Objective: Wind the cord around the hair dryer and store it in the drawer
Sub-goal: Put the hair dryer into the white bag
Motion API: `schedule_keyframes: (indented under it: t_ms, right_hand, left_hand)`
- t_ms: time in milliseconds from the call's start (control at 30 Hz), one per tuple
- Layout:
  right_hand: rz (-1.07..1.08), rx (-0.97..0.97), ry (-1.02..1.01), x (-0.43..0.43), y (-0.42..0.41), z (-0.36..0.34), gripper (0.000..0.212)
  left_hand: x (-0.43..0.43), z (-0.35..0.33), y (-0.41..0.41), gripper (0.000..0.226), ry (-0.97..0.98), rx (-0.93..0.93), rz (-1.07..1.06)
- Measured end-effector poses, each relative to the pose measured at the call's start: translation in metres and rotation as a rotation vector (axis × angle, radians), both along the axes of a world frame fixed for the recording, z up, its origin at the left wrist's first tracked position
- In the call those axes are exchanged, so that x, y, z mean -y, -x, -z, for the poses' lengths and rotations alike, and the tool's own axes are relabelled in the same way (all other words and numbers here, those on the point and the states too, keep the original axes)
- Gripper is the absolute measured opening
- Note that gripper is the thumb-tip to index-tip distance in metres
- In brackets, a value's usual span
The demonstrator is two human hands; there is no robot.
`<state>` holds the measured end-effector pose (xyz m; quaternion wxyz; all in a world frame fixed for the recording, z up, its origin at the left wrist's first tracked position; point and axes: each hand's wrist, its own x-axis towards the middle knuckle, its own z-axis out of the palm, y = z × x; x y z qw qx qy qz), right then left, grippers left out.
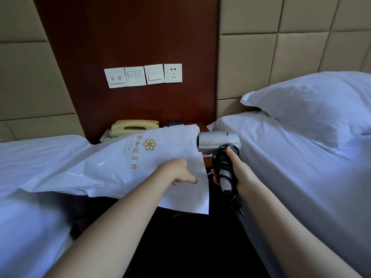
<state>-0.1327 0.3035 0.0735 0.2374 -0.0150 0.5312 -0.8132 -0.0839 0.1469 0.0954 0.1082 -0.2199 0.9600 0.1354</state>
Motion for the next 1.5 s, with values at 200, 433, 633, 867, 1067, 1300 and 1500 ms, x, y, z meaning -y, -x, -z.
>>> schedule_keyframes:
  t_ms: [200,433,633,867,1067,1300,1500]
  right_hand:
    - [0.045,0.018,-0.003,-0.003,0.004,0.002,0.04]
    - [0.066,0.039,-0.013,-0.008,0.008,0.005,0.045]
    - [0.062,0.017,-0.015,-0.019,0.013,0.006,0.037]
    - [0.01,-0.017,-0.029,-0.029,0.018,0.0,0.036]
    - [-0.138,-0.034,-0.091,-0.026,0.013,-0.003,0.043]
    - [-0.353,0.053,-0.335,-0.008,-0.001,0.001,0.044]
    - [-0.392,0.138,-0.383,0.02,-0.015,-0.001,0.042]
  left_hand:
    - [-0.001,0.019,0.004,0.058,0.081,-0.21,-0.001]
    - [-0.041,0.035,0.032,0.082,0.294,-0.122,-0.001]
    - [-0.048,0.034,0.039,0.049,0.383,-0.054,-0.033]
    - [-0.025,0.012,0.012,0.014,0.078,-0.476,-0.165]
    - [-0.003,0.03,-0.017,0.022,-0.431,-0.974,-0.33]
    - [0.0,0.039,-0.058,0.03,-0.3,-1.181,-0.152]
    - [0.015,0.041,-0.074,0.031,-0.29,-1.16,-0.059]
